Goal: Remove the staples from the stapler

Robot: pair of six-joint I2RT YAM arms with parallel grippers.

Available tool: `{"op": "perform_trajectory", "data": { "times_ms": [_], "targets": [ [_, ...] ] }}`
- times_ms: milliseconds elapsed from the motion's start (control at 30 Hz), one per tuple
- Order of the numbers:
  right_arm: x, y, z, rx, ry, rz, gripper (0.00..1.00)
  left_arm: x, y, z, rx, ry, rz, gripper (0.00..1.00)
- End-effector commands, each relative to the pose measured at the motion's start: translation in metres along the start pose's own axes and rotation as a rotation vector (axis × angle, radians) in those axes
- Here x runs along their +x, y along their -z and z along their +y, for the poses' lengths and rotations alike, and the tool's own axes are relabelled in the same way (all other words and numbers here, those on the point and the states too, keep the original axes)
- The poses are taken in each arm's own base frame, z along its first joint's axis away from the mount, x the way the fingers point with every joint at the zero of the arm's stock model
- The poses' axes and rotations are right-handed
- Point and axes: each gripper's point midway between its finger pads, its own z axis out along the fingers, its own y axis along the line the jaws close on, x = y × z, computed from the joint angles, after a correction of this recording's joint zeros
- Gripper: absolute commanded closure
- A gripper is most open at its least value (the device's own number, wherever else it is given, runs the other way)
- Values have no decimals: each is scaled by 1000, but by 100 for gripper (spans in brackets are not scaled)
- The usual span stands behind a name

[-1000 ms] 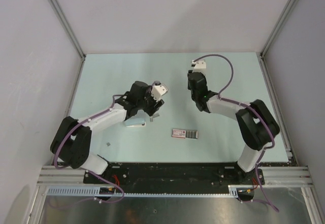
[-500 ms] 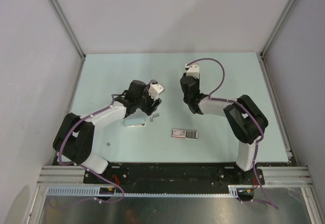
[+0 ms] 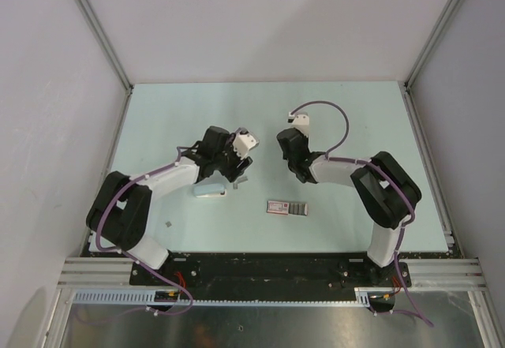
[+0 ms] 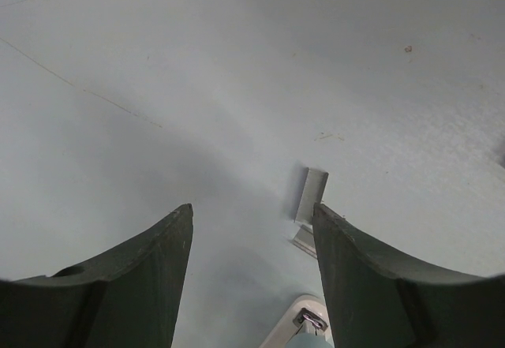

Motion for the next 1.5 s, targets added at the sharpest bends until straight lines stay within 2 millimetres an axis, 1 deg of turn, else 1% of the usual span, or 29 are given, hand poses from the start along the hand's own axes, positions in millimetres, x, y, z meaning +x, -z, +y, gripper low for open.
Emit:
{"op": "perform_trajectory", "data": {
  "times_ms": [0, 100, 200, 267, 333, 400, 533, 633, 733, 833, 1033, 1067, 1133, 1300, 1467],
  "targets": [
    [-23, 18, 7, -70, -85, -12, 79, -14, -2, -8, 22, -84, -16, 33],
    [-25, 22, 10, -128, -106, 19, 58, -16, -6, -18, 21, -155, 0, 33],
    [-27, 28, 6, -147, -141, 53, 40, -19, -11, -22, 21, -201, 8, 33],
    [-30, 34, 5, -159, -142, 59, 30, -20, -15, -22, 23, -219, 14, 33],
    [-31, 40, 4, -166, -135, 63, 24, -21, -19, -19, 18, -233, 23, 33],
    [-35, 46, 2, -170, -141, 64, 23, -22, -21, -18, 15, -248, 28, 33],
    [-43, 61, -2, -190, -164, 49, 25, -26, -26, -13, 4, -266, 37, 33],
    [-53, 73, -7, -208, -190, 25, 26, -26, -29, -11, 4, -282, 50, 33],
    [-61, 82, -14, -221, -217, 7, 27, -21, -31, -13, 21, -308, 74, 33],
    [-58, 89, -25, -220, -229, 20, 27, -15, -29, -19, 58, -329, 94, 33],
    [-56, 95, -42, -220, -267, 25, 19, -7, -20, -35, 155, -340, 127, 31],
    [-56, 95, -44, -221, -273, 25, 19, -8, -19, -36, 164, -341, 126, 27],
    [-56, 97, -46, -226, -280, 22, 18, -9, -19, -35, 166, -341, 129, 22],
    [-59, 100, -45, -240, -287, 15, 17, -4, -27, -32, 164, -335, 175, 16],
    [-59, 101, -46, -245, -289, 16, 19, 0, -31, -32, 168, -331, 196, 14]
  ]
}}
